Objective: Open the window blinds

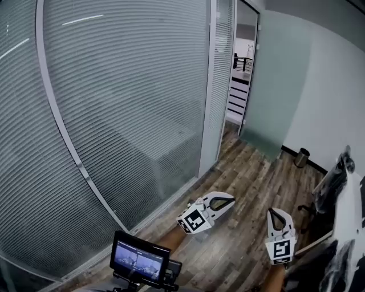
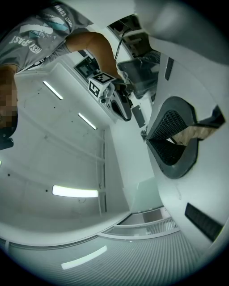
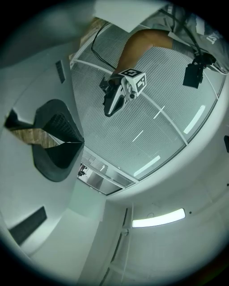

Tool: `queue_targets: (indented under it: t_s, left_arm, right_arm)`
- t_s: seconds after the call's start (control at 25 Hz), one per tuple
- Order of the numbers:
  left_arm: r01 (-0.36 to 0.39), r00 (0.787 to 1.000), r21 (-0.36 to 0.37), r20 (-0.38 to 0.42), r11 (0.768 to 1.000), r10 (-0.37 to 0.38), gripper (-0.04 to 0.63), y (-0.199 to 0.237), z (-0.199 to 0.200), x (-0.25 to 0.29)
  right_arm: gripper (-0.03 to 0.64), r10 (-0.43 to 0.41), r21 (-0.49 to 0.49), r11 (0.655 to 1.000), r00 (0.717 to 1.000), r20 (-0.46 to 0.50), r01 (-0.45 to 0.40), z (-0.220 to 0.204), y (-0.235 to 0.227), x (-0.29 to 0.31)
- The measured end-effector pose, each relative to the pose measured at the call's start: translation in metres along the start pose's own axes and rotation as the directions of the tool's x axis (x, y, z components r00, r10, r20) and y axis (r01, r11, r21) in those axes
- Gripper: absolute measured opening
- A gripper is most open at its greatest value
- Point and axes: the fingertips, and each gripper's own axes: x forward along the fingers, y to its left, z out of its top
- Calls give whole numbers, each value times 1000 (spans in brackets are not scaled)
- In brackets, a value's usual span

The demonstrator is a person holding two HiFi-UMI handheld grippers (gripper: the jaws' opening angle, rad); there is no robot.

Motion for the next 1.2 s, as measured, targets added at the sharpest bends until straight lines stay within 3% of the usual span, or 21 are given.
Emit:
queue_targets:
  t_s: [0.08, 0.24, 0.44, 0.64, 0.88, 1.2]
  left_arm:
    - [10, 1000, -11, -3, 1000, -10, 0, 3, -9, -22]
    - [7, 999, 1, 32, 1000, -7, 0, 45, -13, -51]
    - [-29, 996, -25, 82, 999, 31, 0, 74, -8, -72]
    - [-35, 996, -38, 84, 999, 38, 0, 91, -46, -21]
    - [-35, 999, -31, 14, 999, 35, 0, 113, -76, 53]
    - [-91, 994, -33, -61, 995, 89, 0, 145, -116, 167]
  right_arm:
    - [3, 7, 0, 1000, 1000, -26, -7, 6, 18, 7]
    - [3, -29, -59, 998, 998, -50, 27, 39, 13, 30]
    - [3, -79, -37, 996, 996, -42, 77, 72, 11, 33]
    - [3, -61, -32, 998, 997, -38, 59, 32, -18, 73]
    - [3, -43, 2, 999, 999, 21, 43, -15, -80, 113]
    - [3, 15, 21, 1000, 999, 48, -16, -101, -169, 162]
